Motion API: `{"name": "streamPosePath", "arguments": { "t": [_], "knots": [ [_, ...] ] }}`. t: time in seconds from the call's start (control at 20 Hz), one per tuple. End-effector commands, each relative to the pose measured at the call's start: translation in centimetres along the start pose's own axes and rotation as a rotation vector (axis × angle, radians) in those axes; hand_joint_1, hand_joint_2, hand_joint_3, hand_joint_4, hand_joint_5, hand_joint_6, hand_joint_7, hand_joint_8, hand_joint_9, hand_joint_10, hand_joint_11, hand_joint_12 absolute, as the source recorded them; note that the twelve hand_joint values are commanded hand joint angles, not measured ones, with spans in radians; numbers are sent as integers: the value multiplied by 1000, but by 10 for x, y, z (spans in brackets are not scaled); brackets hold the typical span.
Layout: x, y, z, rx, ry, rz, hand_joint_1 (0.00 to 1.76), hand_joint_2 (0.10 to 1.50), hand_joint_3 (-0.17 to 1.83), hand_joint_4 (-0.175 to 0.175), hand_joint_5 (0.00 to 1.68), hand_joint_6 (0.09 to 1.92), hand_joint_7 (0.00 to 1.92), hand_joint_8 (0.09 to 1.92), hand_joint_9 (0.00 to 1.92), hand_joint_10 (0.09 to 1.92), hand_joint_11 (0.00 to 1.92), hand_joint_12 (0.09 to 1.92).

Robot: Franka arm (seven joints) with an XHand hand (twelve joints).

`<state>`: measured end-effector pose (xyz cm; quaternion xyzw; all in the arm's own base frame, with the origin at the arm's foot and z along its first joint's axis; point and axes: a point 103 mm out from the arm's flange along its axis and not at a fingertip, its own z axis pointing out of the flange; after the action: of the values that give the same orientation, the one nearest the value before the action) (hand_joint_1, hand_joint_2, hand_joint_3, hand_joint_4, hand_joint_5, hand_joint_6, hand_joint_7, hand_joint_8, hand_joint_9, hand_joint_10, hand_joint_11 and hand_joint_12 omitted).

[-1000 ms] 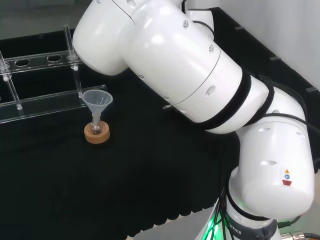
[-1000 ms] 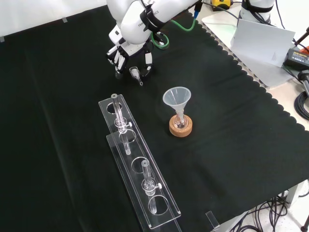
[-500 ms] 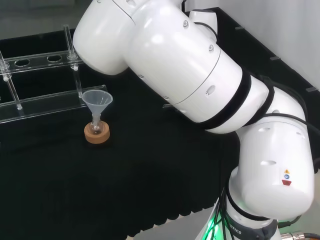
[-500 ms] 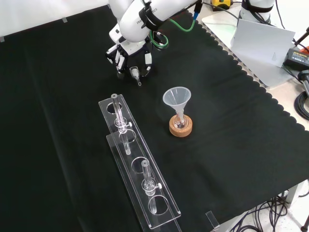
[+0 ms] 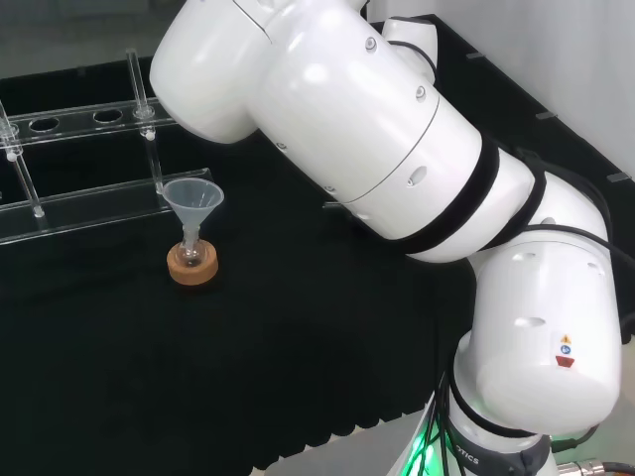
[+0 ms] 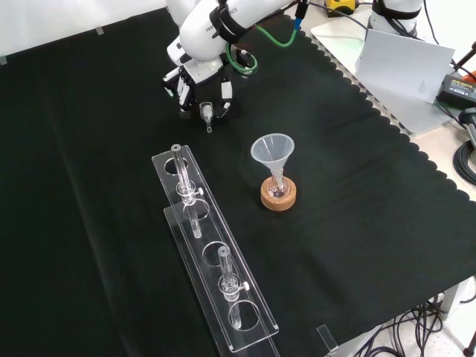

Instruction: Pick up the weighing funnel.

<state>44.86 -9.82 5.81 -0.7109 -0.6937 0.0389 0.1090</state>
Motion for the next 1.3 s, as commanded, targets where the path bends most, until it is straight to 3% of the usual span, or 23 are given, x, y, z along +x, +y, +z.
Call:
{"name": "streamPosePath", "arguments": {
  "t": [0.05,0.3,1.3],
  "knots": [
    [3,2,2,10,10,14,1119,383,658,148,866,536,1330,222,965,313,53,1540],
    [5,4,2,9,17,33,1107,385,664,174,958,575,1334,217,971,311,53,1540],
    [1,12,3,-21,21,86,1102,381,681,175,1177,514,1516,170,1144,290,108,1519]
  ]
}}
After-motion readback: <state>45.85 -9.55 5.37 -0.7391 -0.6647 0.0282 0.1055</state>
